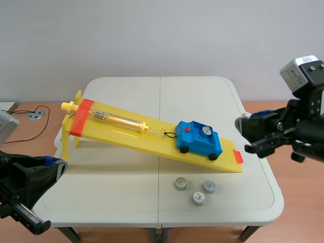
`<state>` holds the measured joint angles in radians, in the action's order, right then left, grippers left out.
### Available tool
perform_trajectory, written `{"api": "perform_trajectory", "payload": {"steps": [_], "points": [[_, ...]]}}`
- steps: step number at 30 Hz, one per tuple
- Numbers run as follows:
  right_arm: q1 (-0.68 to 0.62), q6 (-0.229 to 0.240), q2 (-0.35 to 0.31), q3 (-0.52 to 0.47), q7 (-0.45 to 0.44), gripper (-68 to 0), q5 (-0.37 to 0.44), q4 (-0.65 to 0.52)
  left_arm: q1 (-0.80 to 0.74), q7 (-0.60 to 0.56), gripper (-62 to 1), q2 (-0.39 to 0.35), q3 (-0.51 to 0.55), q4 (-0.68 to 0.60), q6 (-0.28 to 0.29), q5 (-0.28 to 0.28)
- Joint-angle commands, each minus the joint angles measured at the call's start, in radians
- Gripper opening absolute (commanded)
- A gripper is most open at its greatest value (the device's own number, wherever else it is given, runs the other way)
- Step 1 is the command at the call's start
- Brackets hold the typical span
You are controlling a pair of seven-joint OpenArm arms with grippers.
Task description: Place the four metal weights on the blue cart on the ramp.
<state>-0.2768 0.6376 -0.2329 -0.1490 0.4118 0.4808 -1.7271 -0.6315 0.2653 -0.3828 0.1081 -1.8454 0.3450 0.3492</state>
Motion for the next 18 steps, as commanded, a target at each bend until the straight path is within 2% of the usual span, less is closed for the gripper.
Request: {"api": "perform_trajectory", "payload": {"steps": [1, 5, 9, 13, 18], "points": [[0.002, 0.045, -0.084, 0.002, -0.083, -42.6, 0.097, -0.111, 0.003, -0.107, -56.9, 0.000, 0.014, -0.064, 0.025, 0.074], [-0.073, 0.045, -0.134, 0.002, -0.069, -42.6, 0.096, -0.163, 0.003, -0.107, -56.9, 0.000, 0.014, -0.064, 0.025, 0.074], [-0.127, 0.045, -0.146, 0.002, -0.057, -42.6, 0.089, -0.179, 0.003, -0.107, -56.9, 0.000, 0.014, -0.064, 0.025, 0.074], [-0.145, 0.044, -0.143, 0.025, -0.059, -42.6, 0.027, -0.174, 0.003, -0.107, -56.9, 0.000, 0.014, -0.064, 0.025, 0.074], [-0.136, 0.031, -0.137, 0.089, -0.117, -42.6, -0.046, -0.141, 0.003, -0.106, -56.9, 0.000, 0.014, -0.064, 0.025, 0.074]]}}
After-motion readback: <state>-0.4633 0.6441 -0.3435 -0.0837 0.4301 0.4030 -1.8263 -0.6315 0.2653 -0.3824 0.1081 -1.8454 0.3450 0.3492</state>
